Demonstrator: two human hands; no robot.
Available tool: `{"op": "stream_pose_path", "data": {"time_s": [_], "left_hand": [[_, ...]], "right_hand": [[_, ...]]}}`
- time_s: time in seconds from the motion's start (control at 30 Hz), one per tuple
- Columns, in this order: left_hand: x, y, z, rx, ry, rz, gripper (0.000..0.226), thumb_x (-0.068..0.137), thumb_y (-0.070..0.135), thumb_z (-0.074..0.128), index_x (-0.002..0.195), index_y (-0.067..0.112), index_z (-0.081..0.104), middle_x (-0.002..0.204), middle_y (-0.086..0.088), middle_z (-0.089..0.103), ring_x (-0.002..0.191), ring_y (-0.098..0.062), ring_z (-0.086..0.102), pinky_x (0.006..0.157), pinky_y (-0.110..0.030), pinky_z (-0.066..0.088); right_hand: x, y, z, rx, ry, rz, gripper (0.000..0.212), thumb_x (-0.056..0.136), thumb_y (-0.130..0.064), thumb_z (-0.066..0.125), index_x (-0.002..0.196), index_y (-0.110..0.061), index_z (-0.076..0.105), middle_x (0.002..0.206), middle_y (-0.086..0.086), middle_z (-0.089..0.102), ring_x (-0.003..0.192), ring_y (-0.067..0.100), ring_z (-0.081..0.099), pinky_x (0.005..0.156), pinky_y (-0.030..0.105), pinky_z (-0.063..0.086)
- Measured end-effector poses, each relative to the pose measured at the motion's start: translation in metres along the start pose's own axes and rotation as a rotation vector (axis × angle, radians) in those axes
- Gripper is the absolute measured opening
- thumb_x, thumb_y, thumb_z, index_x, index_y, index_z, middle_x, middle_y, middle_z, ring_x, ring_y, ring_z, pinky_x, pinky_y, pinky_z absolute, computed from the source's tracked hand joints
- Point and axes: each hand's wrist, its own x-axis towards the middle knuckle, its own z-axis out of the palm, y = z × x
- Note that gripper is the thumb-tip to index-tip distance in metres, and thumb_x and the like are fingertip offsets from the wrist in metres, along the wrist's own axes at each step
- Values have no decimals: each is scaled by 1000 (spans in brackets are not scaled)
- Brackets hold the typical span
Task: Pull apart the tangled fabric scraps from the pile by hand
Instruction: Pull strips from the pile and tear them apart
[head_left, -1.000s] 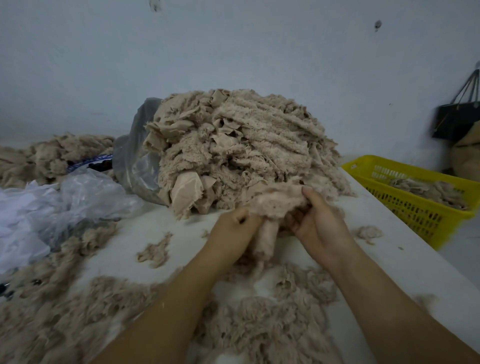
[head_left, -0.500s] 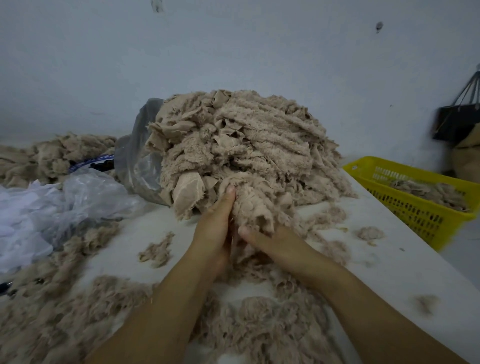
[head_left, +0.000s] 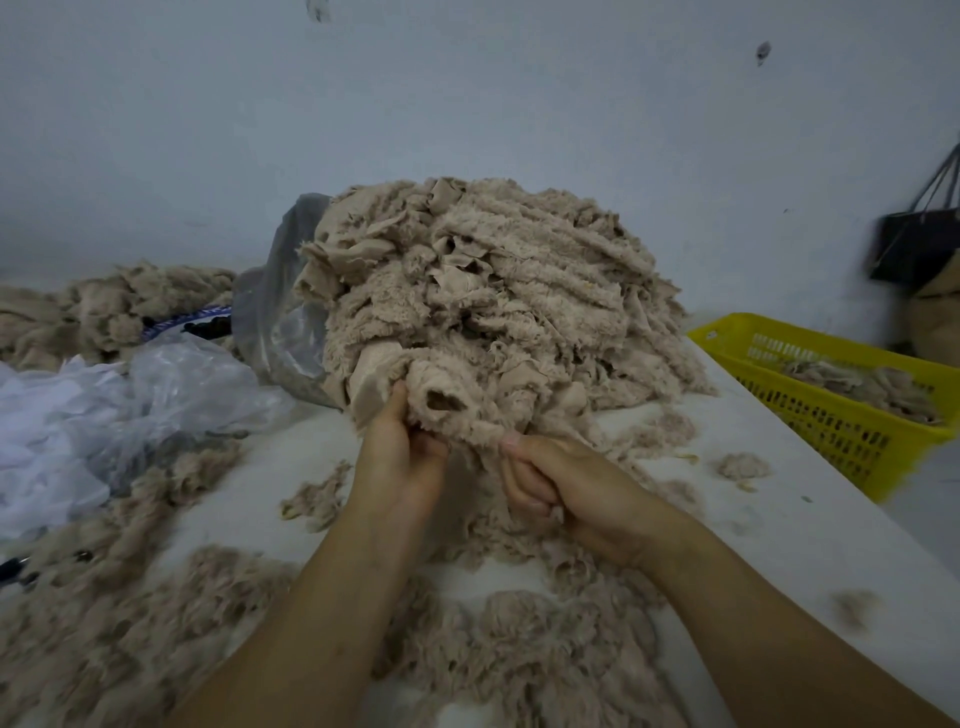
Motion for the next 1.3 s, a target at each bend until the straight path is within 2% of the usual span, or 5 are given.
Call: {"op": "stream_pose_path", "data": {"time_s": [0.27, 0.43, 0.67, 1.17, 1.3], "left_hand": [[17, 35, -24, -102, 32, 43, 28, 104, 18, 42, 111, 7, 67, 135, -15, 61, 95, -24, 64, 80, -35, 57], [3, 17, -9, -69, -212, -42, 35, 96, 25, 52, 93, 5, 81, 111, -14, 74, 97, -26, 74, 90, -40, 58], [-18, 5, 1, 188, -449, -109, 34, 89, 28, 55, 100, 7, 80, 111, -15, 74, 100, -23, 73, 77, -34, 61], [1, 26, -14, 263, -90, 37, 38, 102, 31, 47, 68, 16, 49, 48, 5, 32, 33, -5, 20, 31, -17, 18], [6, 14, -15, 1014, 126, 265, 48, 102, 45, 43, 70, 15, 64, 75, -3, 60, 64, -14, 53, 57, -29, 43]], "right_hand": [[-9, -14, -27, 342, 10, -114, 60, 94, -34, 45, 36, -21, 47, 40, 0, 40, 41, 15, 31, 45, 24, 33], [-9, 6, -30, -528, 314, 41, 73, 89, -74, 32, 57, -20, 71, 83, -21, 68, 81, -7, 62, 75, 23, 45], [0, 5, -16, -418, 329, -99, 42, 76, -87, 40, 91, -52, 59, 87, -25, 64, 79, -7, 62, 65, 12, 46], [-3, -2, -38, 323, 517, 109, 40, 95, -18, 51, 56, -22, 57, 59, 2, 54, 52, 12, 54, 50, 23, 44], [-5, 0, -46, 394, 503, 118, 34, 94, -20, 52, 65, -16, 70, 78, 6, 69, 72, 19, 68, 60, 25, 54]]}}
